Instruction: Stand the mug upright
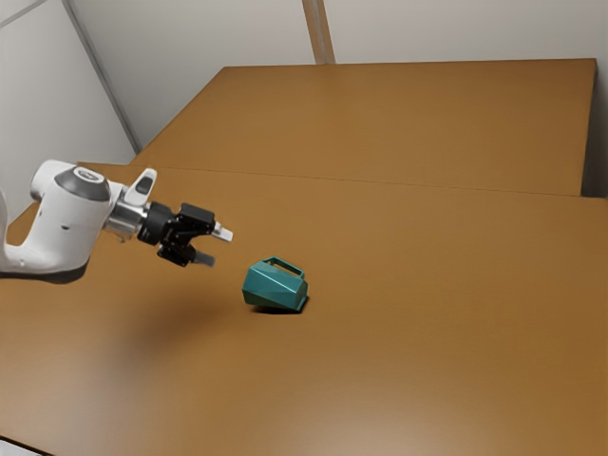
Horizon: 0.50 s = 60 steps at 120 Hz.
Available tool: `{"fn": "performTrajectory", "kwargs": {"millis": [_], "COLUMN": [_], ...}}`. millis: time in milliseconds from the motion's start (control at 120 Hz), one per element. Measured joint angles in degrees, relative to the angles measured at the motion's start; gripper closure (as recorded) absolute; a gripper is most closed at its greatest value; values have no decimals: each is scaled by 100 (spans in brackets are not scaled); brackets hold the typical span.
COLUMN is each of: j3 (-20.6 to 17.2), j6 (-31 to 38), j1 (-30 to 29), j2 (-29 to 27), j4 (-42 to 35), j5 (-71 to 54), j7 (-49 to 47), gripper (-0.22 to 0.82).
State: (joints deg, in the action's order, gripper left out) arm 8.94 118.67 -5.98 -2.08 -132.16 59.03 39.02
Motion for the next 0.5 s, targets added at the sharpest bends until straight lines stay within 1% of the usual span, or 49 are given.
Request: {"fn": "performTrajectory", "kwargs": {"millis": [333,500], "j3": [3,2], "j6": [-60,-57], "j1": [-45,55], "j2": [371,550], "j4": [-2,26], "j5": [81,91], "j7": [411,516], "gripper": [2,2]}}
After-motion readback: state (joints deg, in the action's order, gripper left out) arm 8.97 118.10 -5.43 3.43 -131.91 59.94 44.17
